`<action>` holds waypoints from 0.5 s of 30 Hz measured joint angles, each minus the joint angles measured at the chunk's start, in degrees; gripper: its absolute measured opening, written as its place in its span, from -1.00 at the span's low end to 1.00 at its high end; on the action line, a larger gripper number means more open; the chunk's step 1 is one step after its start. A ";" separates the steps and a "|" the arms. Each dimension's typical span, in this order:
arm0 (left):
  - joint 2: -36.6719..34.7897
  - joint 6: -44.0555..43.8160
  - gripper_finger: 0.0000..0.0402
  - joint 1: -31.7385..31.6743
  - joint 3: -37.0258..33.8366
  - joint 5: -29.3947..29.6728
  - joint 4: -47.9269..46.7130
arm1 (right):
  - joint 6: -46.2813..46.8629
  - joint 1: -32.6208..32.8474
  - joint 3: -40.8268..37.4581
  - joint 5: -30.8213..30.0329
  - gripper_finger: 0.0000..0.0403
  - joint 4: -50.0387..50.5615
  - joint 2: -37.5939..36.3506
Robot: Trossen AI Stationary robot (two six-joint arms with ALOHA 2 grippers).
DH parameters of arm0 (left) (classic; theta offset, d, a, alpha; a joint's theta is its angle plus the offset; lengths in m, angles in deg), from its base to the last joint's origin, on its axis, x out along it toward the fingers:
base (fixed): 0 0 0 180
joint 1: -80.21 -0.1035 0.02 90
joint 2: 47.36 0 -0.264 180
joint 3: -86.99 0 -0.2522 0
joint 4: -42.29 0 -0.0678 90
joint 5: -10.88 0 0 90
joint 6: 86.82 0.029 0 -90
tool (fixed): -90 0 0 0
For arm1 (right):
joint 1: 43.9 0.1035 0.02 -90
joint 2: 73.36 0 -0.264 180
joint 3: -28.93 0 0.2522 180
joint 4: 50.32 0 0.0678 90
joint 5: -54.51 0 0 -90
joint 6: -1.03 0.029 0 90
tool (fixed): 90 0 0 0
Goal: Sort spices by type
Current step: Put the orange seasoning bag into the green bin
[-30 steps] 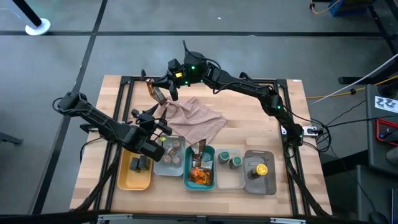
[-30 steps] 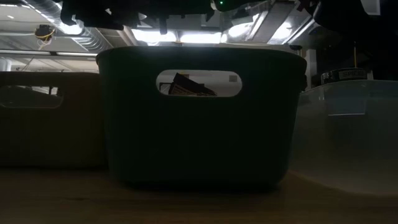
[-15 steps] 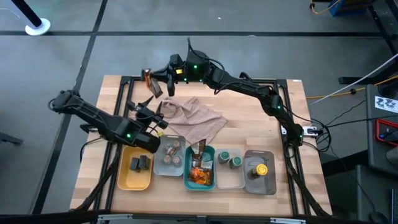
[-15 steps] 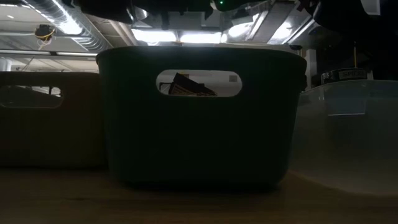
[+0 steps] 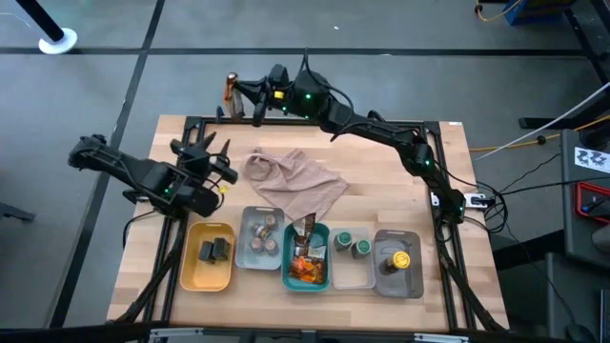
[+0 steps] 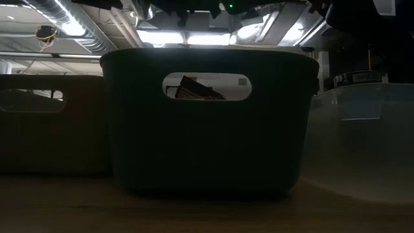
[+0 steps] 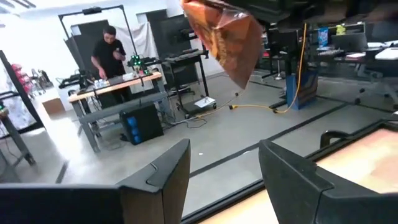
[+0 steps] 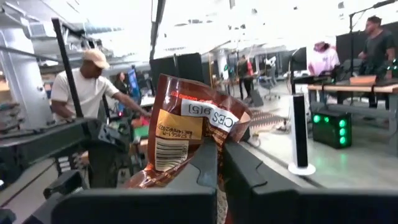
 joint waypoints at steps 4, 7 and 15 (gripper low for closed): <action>-1.86 3.00 -0.10 -0.01 0.00 0.00 0.17 | 0.02 0.06 0.00 -1.04 -0.94 -2.02 0.00; -2.07 3.46 -0.02 -0.98 0.00 0.00 1.41 | -0.07 0.06 0.00 -2.03 -0.95 -2.82 0.00; -1.54 11.84 0.13 -5.56 0.00 -0.02 9.38 | -0.31 0.06 -0.52 -3.66 -0.94 -3.49 0.00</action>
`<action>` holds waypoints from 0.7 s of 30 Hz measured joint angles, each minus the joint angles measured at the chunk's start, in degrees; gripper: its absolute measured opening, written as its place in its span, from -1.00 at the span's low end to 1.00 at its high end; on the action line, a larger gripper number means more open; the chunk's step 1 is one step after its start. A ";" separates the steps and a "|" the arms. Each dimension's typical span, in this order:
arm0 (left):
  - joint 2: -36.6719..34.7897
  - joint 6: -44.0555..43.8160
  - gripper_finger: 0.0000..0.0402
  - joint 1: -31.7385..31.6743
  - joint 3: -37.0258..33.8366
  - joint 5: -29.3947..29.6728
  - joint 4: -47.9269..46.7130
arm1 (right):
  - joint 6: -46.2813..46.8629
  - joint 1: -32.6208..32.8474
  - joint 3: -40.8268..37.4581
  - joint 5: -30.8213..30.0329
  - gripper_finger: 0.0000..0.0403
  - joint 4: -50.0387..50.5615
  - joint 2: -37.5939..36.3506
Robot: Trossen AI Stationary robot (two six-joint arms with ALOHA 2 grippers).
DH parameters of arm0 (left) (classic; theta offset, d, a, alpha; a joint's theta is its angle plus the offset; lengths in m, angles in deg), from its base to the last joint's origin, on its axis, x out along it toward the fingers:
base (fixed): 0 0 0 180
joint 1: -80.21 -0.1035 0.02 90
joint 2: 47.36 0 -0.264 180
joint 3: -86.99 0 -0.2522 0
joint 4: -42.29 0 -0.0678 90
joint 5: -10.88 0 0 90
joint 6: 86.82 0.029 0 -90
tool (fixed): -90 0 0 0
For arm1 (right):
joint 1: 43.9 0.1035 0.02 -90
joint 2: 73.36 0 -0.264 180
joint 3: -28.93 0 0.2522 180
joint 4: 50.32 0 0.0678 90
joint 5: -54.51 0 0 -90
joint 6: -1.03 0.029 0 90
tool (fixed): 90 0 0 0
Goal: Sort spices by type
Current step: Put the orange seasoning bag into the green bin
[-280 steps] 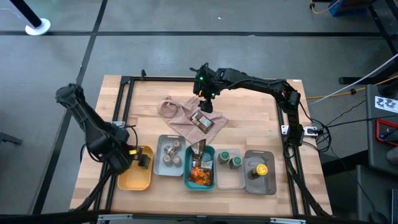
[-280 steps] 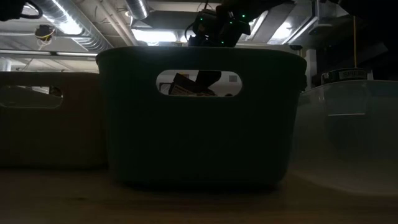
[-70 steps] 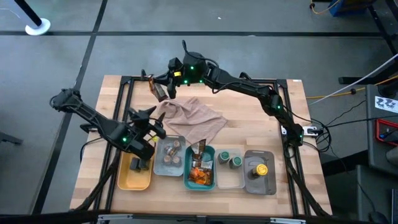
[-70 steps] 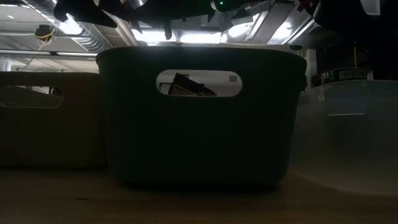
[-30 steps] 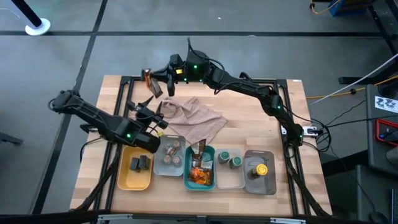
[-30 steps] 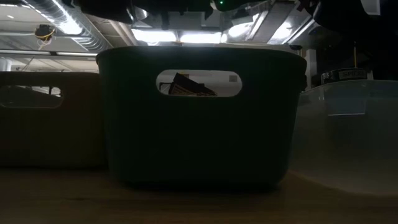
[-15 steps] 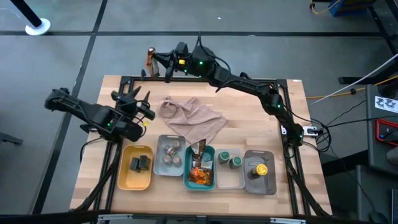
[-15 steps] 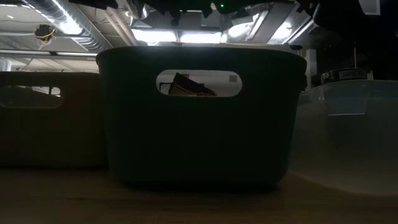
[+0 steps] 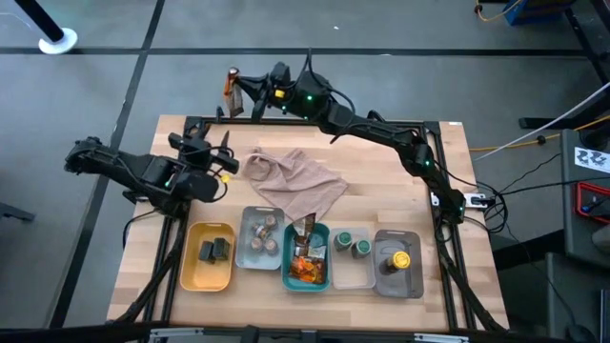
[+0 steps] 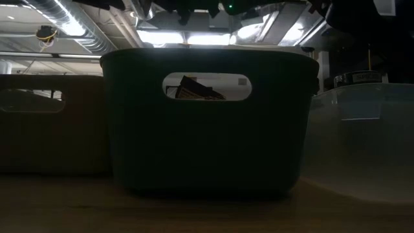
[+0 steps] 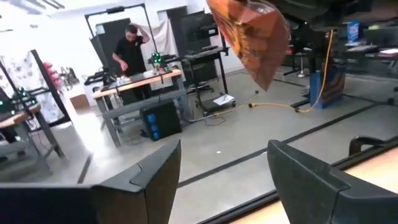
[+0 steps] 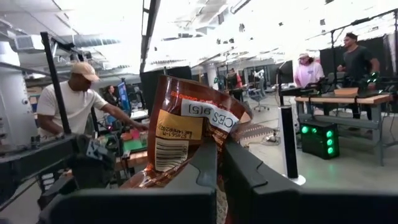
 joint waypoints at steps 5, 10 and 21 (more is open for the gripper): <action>0.00 2.93 0.07 0.64 0.00 0.04 5.40 | -0.02 0.00 0.00 -0.36 -0.95 -1.62 0.00; 0.00 3.08 0.01 1.88 0.00 0.01 11.42 | -1.12 0.00 0.00 -0.36 -0.93 -1.59 0.00; 0.00 18.37 -0.06 0.43 0.00 -4.67 30.06 | -1.22 0.05 0.00 0.71 -0.93 -0.90 0.00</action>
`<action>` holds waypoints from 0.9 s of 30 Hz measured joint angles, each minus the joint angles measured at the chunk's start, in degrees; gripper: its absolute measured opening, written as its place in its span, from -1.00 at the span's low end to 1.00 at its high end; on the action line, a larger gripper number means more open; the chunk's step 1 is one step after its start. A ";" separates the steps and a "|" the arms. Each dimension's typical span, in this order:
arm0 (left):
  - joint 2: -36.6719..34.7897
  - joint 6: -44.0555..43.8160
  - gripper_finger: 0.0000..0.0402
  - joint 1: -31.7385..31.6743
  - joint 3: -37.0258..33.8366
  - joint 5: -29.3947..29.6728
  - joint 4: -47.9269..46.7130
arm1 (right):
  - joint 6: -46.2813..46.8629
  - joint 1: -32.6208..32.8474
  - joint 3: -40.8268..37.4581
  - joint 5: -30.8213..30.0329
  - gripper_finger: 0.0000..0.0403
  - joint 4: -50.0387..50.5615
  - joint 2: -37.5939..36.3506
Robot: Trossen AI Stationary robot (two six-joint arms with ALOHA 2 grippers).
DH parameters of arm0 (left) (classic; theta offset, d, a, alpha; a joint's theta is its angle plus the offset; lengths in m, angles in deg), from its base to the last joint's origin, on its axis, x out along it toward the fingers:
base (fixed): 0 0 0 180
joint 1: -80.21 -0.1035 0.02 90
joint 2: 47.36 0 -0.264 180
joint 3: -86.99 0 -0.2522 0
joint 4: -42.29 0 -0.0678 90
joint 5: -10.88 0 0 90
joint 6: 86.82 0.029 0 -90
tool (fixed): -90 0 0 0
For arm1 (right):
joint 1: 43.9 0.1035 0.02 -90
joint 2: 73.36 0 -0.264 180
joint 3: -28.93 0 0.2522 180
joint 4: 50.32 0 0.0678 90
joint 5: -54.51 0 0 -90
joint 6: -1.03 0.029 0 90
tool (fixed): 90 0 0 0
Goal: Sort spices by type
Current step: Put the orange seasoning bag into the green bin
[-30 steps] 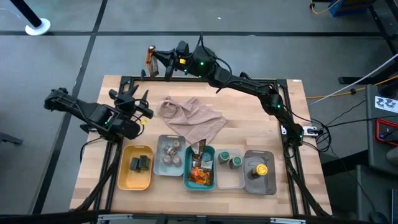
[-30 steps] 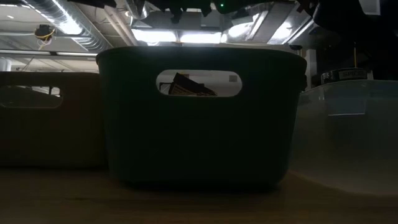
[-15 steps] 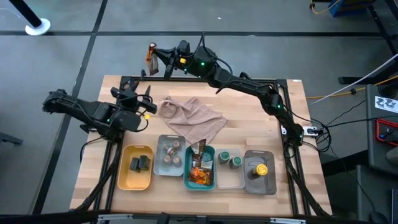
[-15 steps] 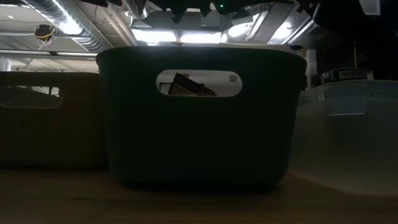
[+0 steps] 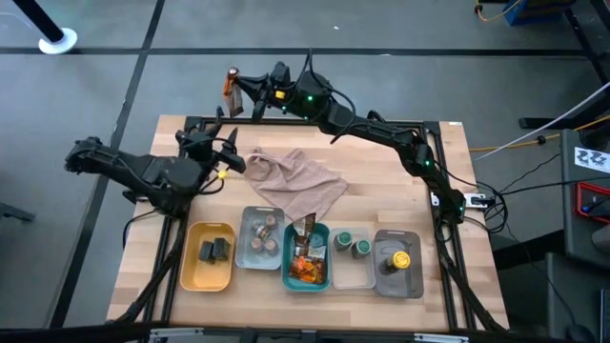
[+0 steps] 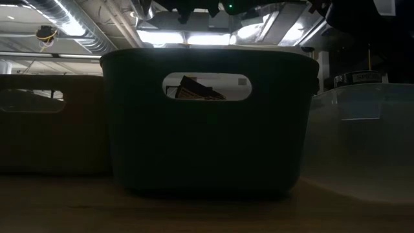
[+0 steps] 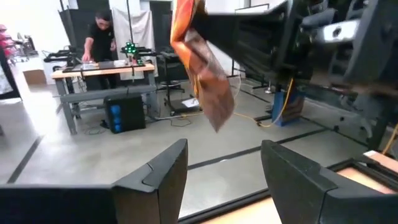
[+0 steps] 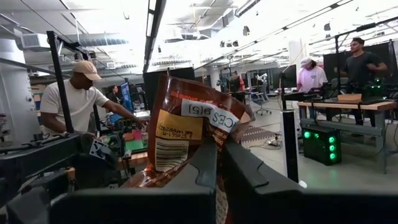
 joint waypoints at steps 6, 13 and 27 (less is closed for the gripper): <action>0.00 5.70 -0.06 -3.29 0.00 -4.99 6.73 | -0.02 1.04 0.00 0.10 -0.95 -0.23 0.00; 0.00 7.53 -0.06 -6.59 0.00 -5.92 9.55 | -1.06 2.39 0.00 0.22 -0.94 -0.25 0.00; -0.02 17.59 -0.06 -12.22 -0.02 -10.58 17.82 | -1.51 3.51 0.00 0.05 -0.95 -0.07 -0.02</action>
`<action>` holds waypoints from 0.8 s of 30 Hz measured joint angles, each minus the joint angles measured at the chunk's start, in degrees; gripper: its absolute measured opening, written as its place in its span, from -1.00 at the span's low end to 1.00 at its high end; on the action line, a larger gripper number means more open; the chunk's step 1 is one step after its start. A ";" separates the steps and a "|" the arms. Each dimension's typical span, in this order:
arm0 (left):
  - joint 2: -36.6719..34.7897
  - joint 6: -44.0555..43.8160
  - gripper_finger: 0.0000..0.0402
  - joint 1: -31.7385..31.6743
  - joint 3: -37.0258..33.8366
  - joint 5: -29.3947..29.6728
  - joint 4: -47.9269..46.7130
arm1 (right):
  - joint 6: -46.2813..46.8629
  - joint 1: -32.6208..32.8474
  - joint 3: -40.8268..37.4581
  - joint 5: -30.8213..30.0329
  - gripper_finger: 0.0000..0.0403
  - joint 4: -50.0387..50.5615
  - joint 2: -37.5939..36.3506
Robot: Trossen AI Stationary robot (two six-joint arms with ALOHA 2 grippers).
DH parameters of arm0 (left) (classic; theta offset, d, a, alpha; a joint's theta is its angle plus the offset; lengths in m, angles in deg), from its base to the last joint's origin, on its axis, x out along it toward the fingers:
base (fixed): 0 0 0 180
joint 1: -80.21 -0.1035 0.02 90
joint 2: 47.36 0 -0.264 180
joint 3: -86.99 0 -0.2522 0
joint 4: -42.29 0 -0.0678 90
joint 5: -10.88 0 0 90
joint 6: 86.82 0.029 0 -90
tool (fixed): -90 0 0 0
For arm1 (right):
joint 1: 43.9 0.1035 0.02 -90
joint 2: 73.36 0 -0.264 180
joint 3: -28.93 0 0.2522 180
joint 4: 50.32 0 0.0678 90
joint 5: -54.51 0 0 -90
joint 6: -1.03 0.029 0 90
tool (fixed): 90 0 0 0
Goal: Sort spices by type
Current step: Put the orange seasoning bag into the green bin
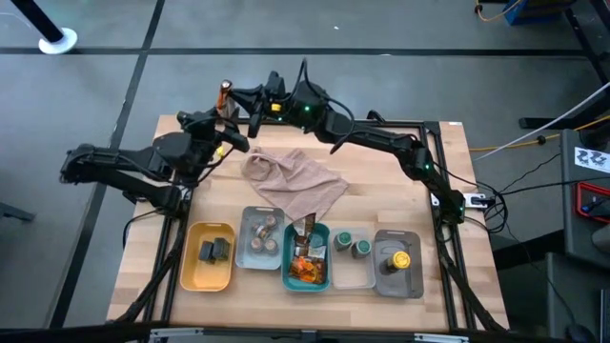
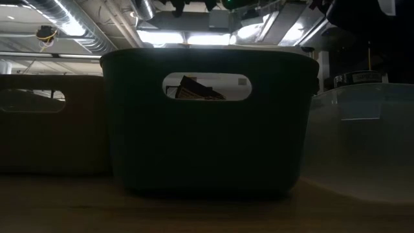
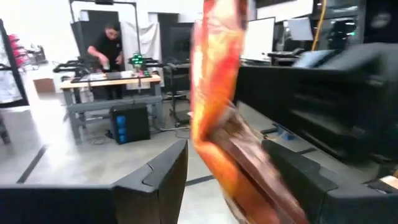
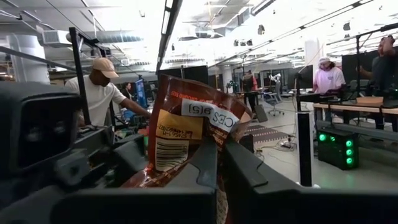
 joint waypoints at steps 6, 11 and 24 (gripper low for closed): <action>0.02 0.92 -0.27 -1.29 0.02 -1.49 0.06 | -0.05 0.20 0.00 -0.50 -0.93 0.82 0.00; -0.25 0.82 -0.72 -1.01 0.02 -1.30 0.06 | -0.09 0.16 0.00 -0.56 -0.92 1.01 0.00; -1.97 0.58 -0.93 1.11 0.01 -1.48 -0.16 | -0.24 0.18 0.00 1.37 -0.92 0.71 -0.11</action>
